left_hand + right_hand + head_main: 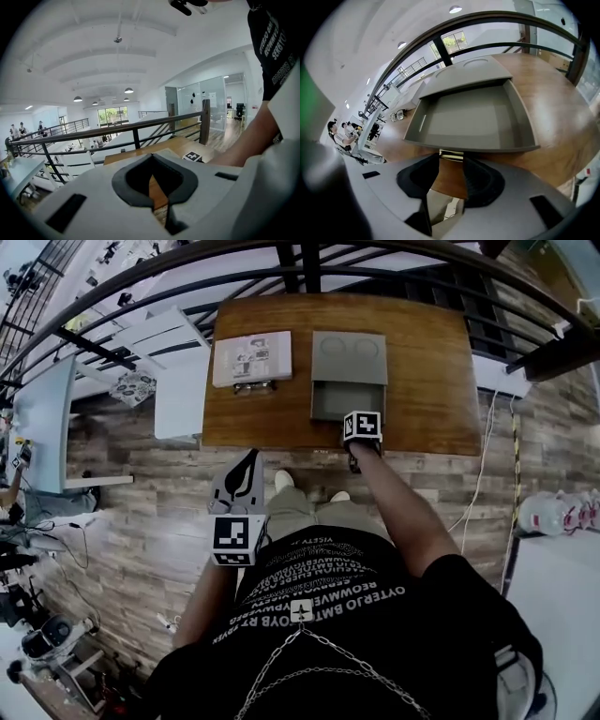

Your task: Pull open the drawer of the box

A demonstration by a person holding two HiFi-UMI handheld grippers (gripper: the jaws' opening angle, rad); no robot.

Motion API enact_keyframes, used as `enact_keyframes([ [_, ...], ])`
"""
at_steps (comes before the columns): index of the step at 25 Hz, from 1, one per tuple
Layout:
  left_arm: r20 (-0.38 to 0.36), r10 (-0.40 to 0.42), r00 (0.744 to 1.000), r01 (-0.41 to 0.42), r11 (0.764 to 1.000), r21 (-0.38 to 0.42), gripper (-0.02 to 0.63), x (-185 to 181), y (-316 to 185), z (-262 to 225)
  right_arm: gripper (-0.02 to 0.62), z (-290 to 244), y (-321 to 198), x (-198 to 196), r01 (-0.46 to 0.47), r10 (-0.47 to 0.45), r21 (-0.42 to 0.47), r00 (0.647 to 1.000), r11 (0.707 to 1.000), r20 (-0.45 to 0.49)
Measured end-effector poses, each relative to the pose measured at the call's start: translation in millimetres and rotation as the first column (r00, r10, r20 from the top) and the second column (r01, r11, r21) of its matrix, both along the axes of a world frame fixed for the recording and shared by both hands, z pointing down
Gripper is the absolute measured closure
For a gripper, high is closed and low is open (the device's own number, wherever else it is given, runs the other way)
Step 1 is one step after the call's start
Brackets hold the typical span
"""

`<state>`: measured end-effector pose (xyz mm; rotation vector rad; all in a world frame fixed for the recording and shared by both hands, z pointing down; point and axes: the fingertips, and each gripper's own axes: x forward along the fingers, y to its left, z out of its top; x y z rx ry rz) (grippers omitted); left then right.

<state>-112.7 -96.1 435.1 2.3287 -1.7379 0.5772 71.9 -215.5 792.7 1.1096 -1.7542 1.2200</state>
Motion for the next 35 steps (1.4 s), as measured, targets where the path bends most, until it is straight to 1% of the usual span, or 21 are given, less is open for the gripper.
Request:
enact_keyframes([
  [5, 0.010, 0.086, 0.996, -0.086, 0.996, 0.009, 0.600, 11, -19, -5, 0.442, 1, 9, 5, 0.018, -0.017, 0.022, 1.000, 1.000, -0.016],
  [9, 0.014, 0.157, 0.987, -0.158, 0.987, 0.026, 0.600, 14, -29, -13, 0.443, -1, 23, 10, 0.006, -0.005, 0.020, 1.000, 1.000, -0.015],
  [14, -0.010, 0.188, 0.982, -0.188, 0.982, 0.004, 0.600, 3, -31, -5, 0.442, 0, 39, 7, -0.025, 0.025, 0.023, 1.000, 0.999, -0.003],
  [16, -0.012, 0.208, 0.978, -0.209, 0.978, -0.001, 0.600, 5, -31, -2, 0.442, 0, 41, 5, -0.034, 0.034, 0.025, 0.999, 0.999, 0.006],
  [19, -0.012, 0.241, 0.970, -0.241, 0.970, 0.013, 0.600, 12, -33, -6, 0.433, -3, 40, 9, -0.047, 0.047, 0.037, 0.999, 0.998, 0.008],
  [21, -0.007, 0.252, 0.968, -0.252, 0.967, 0.027, 0.600, 12, -33, -10, 0.396, -8, 42, 15, -0.050, 0.051, 0.064, 0.999, 0.997, -0.004],
  [22, -0.009, 0.252, 0.968, -0.252, 0.967, 0.032, 0.600, 11, -33, -11, 0.396, -12, 44, 20, -0.053, 0.054, 0.087, 0.998, 0.995, -0.009],
  [23, -0.014, 0.250, 0.968, -0.249, 0.968, 0.035, 0.600, 9, -34, -13, 0.400, -19, 46, 27, -0.057, 0.059, 0.116, 0.998, 0.992, -0.014],
  [25, -0.032, 0.244, 0.969, -0.243, 0.969, 0.046, 0.600, 6, -35, -19, 0.455, -42, 54, 43, -0.068, 0.074, 0.193, 0.997, 0.979, -0.023],
  [26, -0.041, 0.245, 0.969, -0.242, 0.969, 0.054, 0.600, 5, -37, -22, 0.504, -59, 56, 51, -0.084, 0.089, 0.243, 0.996, 0.966, -0.010],
  [27, -0.050, 0.249, 0.967, -0.245, 0.967, 0.065, 0.600, 4, -39, -24, 0.565, -78, 58, 58, -0.112, 0.110, 0.300, 0.994, 0.947, 0.024],
  [28, -0.059, 0.256, 0.965, -0.251, 0.965, 0.077, 0.600, 3, -42, -27, 0.595, -100, 58, 63, -0.141, 0.125, 0.359, 0.990, 0.923, 0.067],
  [29, -0.072, 0.266, 0.961, -0.259, 0.962, 0.090, 0.600, 4, -44, -31, 0.598, -124, 59, 67, -0.156, 0.127, 0.420, 0.987, 0.894, 0.097],
  [31, -0.099, 0.287, 0.953, -0.274, 0.954, 0.122, 0.600, 6, -51, -41, 0.600, -174, 61, 72, -0.130, 0.092, 0.546, 0.991, 0.828, 0.098],
  [33, -0.118, 0.305, 0.945, -0.287, 0.946, 0.150, 0.600, 10, -58, -50, 0.600, -224, 61, 69, -0.078, 0.032, 0.654, 0.996, 0.752, 0.082],
  [35, -0.106, 0.322, 0.941, -0.301, 0.938, 0.174, 0.600, 14, -65, -57, 0.601, -274, 57, 56, -0.045, -0.037, 0.741, 0.995, 0.670, 0.094],
])
